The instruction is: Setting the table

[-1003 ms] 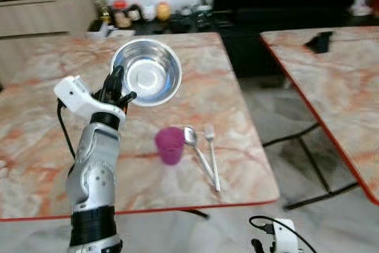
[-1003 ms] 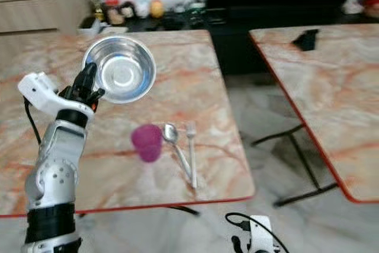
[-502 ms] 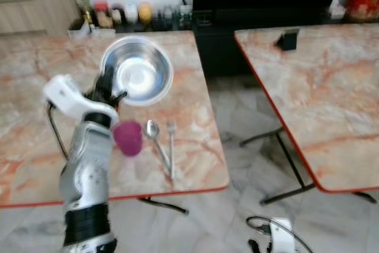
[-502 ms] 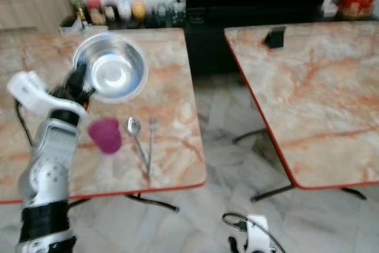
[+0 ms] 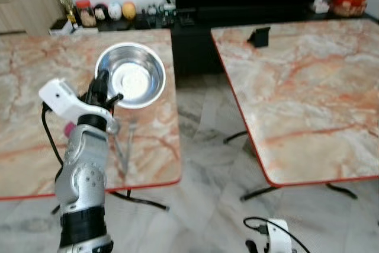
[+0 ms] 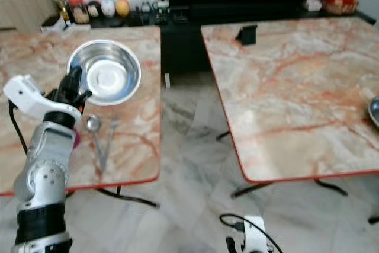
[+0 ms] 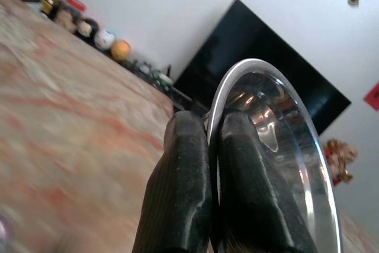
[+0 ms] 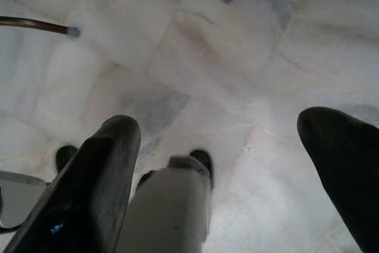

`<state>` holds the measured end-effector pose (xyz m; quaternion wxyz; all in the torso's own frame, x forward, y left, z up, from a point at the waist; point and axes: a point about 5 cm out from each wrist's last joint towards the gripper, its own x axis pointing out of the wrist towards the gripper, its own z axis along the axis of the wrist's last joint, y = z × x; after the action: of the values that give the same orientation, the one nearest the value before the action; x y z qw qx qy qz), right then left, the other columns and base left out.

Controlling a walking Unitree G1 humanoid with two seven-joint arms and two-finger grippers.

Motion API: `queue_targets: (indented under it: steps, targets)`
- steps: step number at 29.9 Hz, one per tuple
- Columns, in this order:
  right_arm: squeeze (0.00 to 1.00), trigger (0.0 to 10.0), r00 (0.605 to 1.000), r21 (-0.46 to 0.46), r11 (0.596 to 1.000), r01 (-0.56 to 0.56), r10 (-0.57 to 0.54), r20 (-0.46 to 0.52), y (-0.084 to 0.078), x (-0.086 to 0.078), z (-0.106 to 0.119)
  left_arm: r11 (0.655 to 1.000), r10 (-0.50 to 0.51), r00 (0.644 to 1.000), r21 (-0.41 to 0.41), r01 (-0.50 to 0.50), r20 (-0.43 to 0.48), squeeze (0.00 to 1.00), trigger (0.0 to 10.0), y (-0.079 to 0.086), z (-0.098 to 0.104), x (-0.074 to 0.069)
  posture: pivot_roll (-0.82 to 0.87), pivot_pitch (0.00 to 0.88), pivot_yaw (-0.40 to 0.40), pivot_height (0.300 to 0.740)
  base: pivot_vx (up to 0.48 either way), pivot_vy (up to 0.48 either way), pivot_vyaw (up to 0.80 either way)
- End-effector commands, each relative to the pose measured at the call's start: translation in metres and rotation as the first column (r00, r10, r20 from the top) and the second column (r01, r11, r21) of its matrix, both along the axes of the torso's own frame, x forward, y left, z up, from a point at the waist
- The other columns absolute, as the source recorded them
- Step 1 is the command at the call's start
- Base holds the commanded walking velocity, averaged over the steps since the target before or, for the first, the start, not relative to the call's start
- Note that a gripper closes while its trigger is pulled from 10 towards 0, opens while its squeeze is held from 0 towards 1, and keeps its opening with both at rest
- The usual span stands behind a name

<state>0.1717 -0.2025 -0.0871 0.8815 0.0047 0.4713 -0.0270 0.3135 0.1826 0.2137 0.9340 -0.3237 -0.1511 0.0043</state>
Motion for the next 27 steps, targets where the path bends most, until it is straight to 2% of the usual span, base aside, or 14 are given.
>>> queue_targets:
  steps: [1, 19, 27]
  targets:
    - [0.00, 10.0, 1.000, -0.012, 1.000, -0.006, 0.006, 0.011, -0.0024, 0.0027, 0.0017, 1.000, -0.004, 1.000, 0.022, 0.003, 0.025, 0.00, 10.0, -0.0017, 0.0075, 0.0001, -0.05, 0.000, 0.028, 0.720, 0.000, -0.390, 0.00]
    - [0.00, 10.0, 1.000, -0.018, 1.000, -0.022, 0.022, 0.005, -0.0019, 0.0011, 0.0010, 0.999, -0.011, 1.000, 0.048, 0.011, 0.012, 0.00, 10.0, -0.0035, 0.0054, 0.0016, -0.06, 0.000, 0.034, 0.720, 0.000, -0.391, 0.00]
    - [0.00, 10.0, 1.000, -0.017, 1.000, -0.021, 0.021, 0.005, -0.0023, 0.0015, 0.0012, 0.998, -0.009, 1.000, 0.057, 0.009, 0.003, 0.00, 10.0, -0.0042, 0.0042, 0.0013, -0.06, 0.000, 0.029, 0.720, 0.000, -0.390, 0.32]
